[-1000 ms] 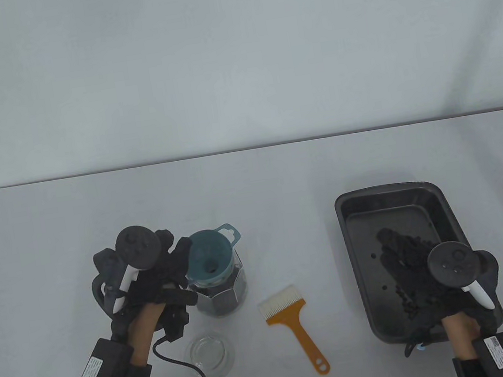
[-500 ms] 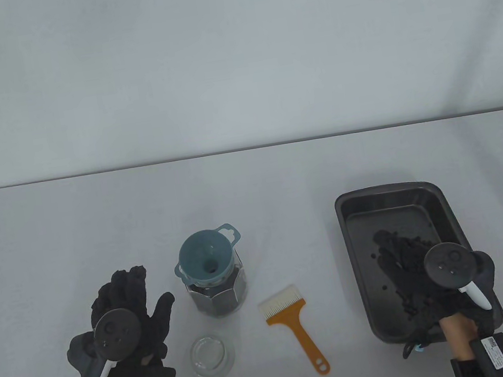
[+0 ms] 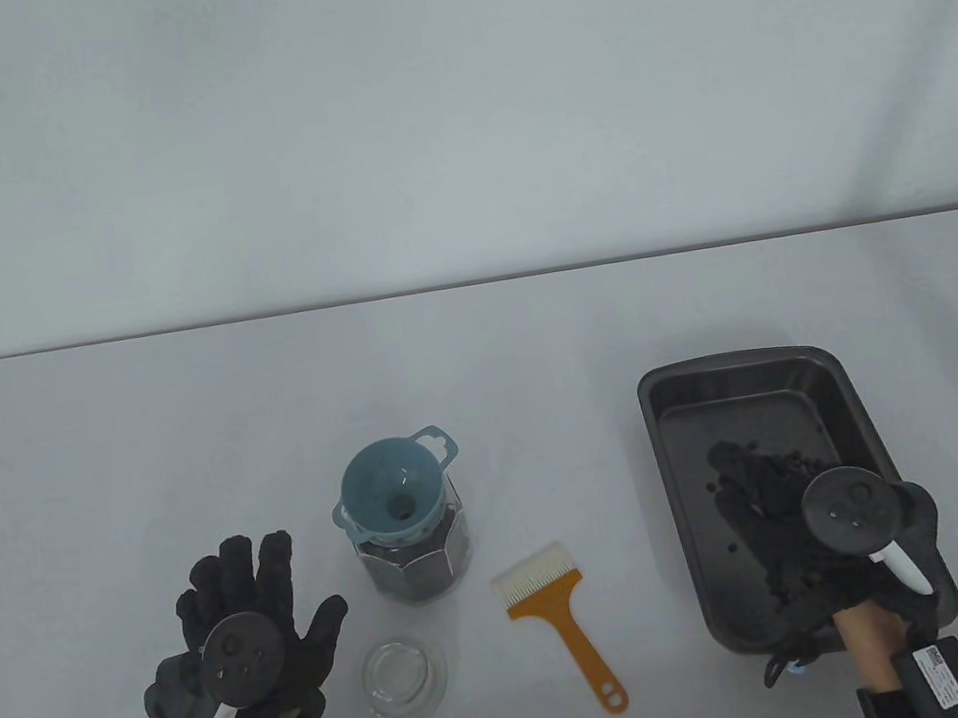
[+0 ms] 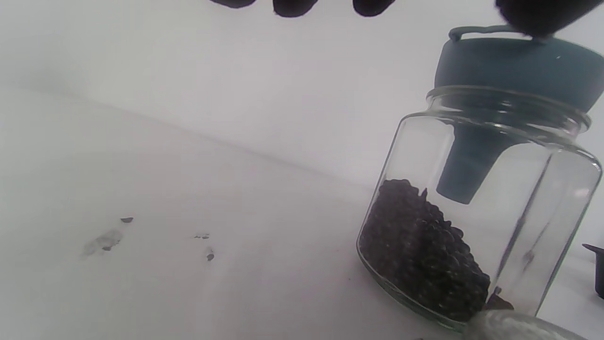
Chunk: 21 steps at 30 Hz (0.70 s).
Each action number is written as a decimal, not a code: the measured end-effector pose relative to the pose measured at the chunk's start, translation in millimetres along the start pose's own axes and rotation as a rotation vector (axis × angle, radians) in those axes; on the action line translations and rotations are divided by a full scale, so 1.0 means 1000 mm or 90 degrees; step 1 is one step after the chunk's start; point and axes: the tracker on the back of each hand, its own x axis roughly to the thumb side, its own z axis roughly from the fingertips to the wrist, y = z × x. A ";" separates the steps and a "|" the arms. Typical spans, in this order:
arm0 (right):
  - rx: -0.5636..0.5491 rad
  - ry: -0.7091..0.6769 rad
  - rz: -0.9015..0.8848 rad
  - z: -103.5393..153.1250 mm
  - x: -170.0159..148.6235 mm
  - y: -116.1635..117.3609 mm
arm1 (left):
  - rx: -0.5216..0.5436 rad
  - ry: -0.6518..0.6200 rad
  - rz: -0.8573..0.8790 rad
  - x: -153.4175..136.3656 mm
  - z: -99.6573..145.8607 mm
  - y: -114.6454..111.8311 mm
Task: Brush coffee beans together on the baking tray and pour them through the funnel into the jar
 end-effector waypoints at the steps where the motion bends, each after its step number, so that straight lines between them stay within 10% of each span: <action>1: 0.000 -0.007 0.004 0.000 0.004 0.001 | 0.000 0.001 0.002 0.000 0.000 0.000; 12: 0.062 -0.087 0.185 0.013 0.097 0.053 | -0.006 0.015 0.028 -0.004 -0.004 0.001; 16: 0.250 -0.045 0.195 0.016 0.123 0.091 | -0.011 0.014 0.022 -0.003 -0.003 0.001; 21: 0.293 -0.032 0.440 0.020 0.125 0.142 | -0.019 0.013 0.023 -0.003 -0.003 0.000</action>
